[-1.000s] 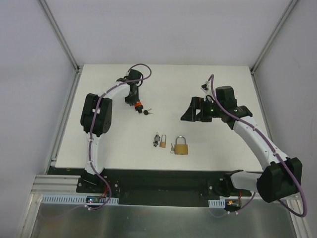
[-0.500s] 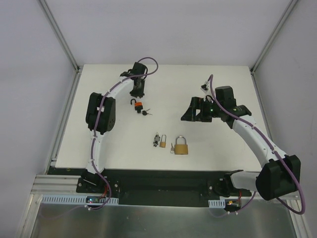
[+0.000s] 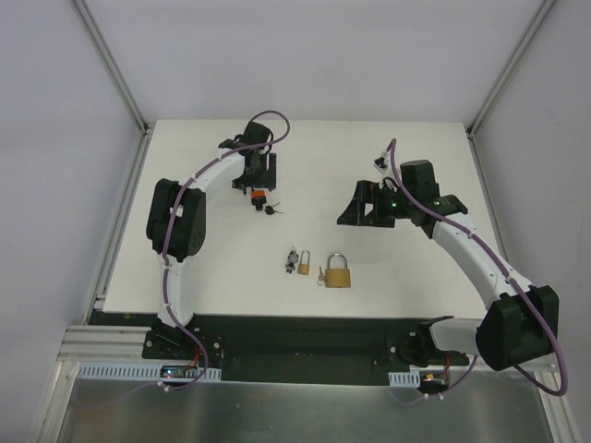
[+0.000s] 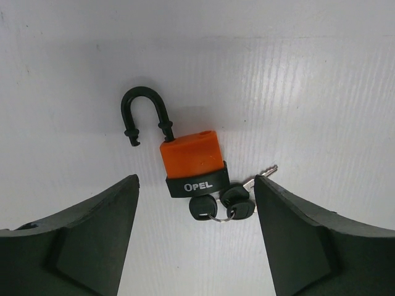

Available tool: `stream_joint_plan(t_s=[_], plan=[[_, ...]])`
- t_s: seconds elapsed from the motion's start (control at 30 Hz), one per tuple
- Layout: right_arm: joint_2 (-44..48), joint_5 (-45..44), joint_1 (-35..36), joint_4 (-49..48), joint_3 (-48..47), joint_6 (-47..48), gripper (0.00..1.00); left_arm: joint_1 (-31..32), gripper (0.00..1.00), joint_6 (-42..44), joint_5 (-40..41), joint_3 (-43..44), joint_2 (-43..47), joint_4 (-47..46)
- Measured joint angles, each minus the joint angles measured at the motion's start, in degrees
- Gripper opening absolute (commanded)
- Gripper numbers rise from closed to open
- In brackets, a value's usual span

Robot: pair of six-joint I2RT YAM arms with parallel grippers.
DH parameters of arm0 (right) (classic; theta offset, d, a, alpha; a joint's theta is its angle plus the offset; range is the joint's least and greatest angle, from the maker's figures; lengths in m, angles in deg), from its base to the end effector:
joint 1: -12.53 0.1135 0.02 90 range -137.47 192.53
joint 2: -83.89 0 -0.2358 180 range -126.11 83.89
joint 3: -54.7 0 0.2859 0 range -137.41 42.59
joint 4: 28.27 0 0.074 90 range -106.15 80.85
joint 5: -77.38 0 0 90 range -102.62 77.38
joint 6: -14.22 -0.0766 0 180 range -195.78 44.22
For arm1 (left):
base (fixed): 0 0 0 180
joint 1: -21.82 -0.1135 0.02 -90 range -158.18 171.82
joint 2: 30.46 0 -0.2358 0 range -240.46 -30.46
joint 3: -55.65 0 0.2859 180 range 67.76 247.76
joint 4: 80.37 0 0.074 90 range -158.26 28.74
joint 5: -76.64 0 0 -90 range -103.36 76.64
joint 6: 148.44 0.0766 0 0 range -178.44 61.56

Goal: Lock with the key
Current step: Adjust the lock at the center of the board, then pick up the lock from the center of the board.

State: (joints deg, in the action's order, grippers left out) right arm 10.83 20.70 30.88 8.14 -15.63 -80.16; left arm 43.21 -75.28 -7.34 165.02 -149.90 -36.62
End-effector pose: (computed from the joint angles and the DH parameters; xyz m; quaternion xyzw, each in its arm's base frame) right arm 0.3132 0.1482 0.2383 -0.2274 0.8438 0.3349 0.3523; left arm 0.4741 -0.1771 0.1476 0.0214 0.9492 -0.0544 0.3093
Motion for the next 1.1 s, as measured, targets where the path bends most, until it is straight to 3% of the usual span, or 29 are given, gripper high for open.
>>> stream_joint_plan(t_s=[0.57,0.7,0.73,0.87,1.1], plan=[[0.00,0.09,0.00,0.00,0.00,0.04,0.97,0.02,0.61,-3.65,0.02,-2.16,-4.35,0.13],[0.00,0.11,0.00,-0.02,0.00,0.04,0.96,0.00,0.39,-3.91,-0.07,-1.55,-4.79,-0.24],[0.00,0.09,0.00,0.00,0.00,0.04,0.97,0.00,0.26,-3.80,-0.11,-1.38,-4.90,-0.42],[0.00,0.09,0.00,0.00,0.00,0.04,0.97,0.00,0.00,-3.15,-1.11,-0.61,-5.20,-0.90],[0.02,0.11,-0.02,-0.02,0.00,0.02,0.96,0.00,0.00,-1.42,-1.81,-0.52,-5.27,-1.11]])
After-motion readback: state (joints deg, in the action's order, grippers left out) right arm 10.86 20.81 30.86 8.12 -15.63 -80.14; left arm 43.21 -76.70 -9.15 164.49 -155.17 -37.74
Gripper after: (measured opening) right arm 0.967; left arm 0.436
